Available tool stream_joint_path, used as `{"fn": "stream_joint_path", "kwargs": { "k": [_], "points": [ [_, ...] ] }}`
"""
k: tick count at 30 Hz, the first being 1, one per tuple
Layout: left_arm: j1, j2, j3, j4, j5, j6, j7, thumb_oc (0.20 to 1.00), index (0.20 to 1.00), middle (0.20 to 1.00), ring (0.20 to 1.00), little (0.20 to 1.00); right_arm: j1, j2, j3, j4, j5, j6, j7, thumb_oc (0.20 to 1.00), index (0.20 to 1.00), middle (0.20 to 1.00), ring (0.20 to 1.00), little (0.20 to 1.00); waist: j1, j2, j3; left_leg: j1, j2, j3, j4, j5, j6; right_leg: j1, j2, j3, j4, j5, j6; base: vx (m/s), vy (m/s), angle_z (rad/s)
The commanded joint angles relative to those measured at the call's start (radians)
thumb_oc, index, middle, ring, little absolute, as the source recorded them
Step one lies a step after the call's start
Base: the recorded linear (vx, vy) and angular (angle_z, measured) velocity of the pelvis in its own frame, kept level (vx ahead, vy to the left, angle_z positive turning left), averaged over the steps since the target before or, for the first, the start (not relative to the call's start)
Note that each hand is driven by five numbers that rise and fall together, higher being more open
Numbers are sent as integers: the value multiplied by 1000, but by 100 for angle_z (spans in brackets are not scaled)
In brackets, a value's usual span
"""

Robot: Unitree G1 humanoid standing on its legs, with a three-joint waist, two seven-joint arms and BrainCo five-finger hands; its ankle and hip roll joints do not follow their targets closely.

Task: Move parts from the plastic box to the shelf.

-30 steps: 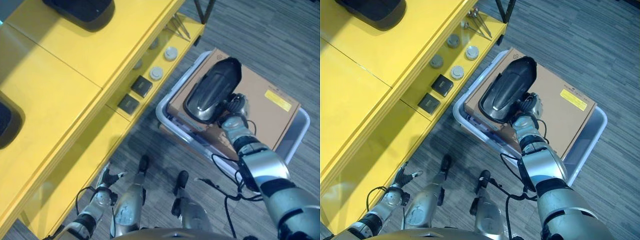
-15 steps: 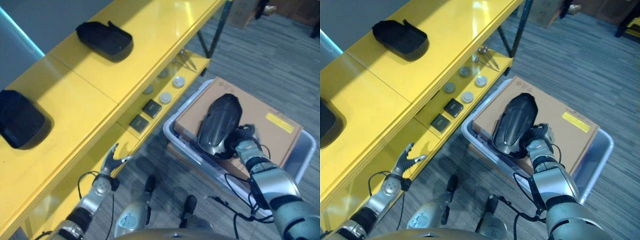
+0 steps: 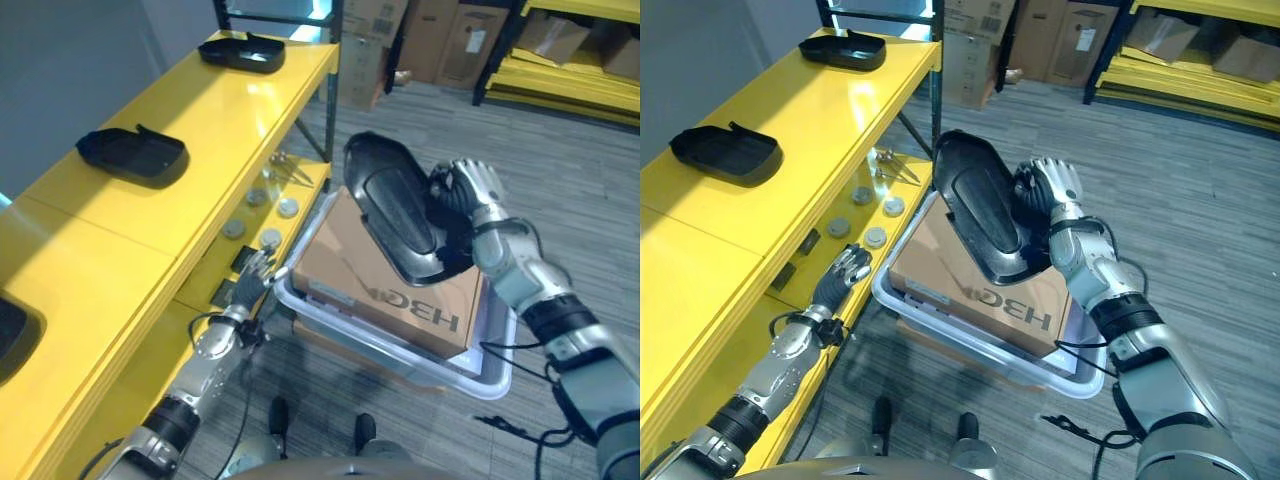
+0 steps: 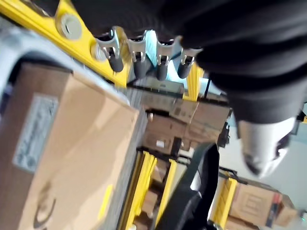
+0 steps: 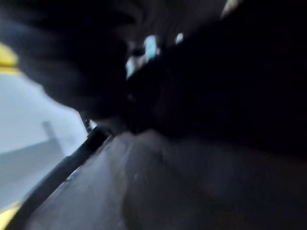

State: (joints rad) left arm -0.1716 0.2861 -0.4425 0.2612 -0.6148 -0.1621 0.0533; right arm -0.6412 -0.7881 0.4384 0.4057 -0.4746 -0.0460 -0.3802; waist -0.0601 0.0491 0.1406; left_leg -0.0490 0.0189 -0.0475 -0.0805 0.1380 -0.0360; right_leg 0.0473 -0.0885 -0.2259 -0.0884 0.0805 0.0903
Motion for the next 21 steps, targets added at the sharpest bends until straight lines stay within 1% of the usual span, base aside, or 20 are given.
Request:
{"fn": "stream_joint_path", "kwargs": {
  "k": [1, 5, 9, 14, 21],
  "points": [
    [-68, -6, -22, 16, -155, -18, -23, 1000, 1000, 1000, 1000, 1000, -24, -49, -49, -113, -59, -37, -36, 200, 200, 200, 200, 200, 6, -50, -57, 58, 28, 47, -7, -82, -45, 7, -36, 20, 6, -38, 45, 30, -48, -10],
    [-97, -18, -43, -14, -223, -2, -18, 1000, 1000, 1000, 1000, 1000, -10, -65, -60, -222, -83, -48, -28, 200, 200, 200, 200, 200, -6, -58, -68, 73, 36, 64, -7, -88, -45, 16, -29, 33, 2, -39, 43, 22, -31, -19],
    [-124, -29, -68, -32, -265, 18, -17, 1000, 1000, 1000, 1000, 1000, -5, -49, -62, -283, -86, -51, -24, 200, 200, 200, 200, 200, -11, -66, -79, 85, 43, 77, -7, -93, -45, 20, -23, 47, 1, -39, 42, 17, -15, -17],
    [-158, -40, -92, -40, -291, 27, -11, 1000, 1000, 1000, 1000, 1000, -11, -30, -44, -317, -86, -57, -13, 200, 200, 200, 200, 200, -16, -70, -85, 89, 46, 80, -7, -97, -45, 23, -19, 52, 1, -41, 40, 3, -3, -1],
    [-208, -61, -112, -46, -307, 27, -16, 1000, 1000, 1000, 1000, 1000, -70, 12, 35, -320, -91, -66, 13, 200, 200, 200, 200, 200, -16, -74, -87, 94, 48, 82, -7, -99, -45, 28, -17, 52, 1, -40, 40, 0, 0, 0]
  ]
}}
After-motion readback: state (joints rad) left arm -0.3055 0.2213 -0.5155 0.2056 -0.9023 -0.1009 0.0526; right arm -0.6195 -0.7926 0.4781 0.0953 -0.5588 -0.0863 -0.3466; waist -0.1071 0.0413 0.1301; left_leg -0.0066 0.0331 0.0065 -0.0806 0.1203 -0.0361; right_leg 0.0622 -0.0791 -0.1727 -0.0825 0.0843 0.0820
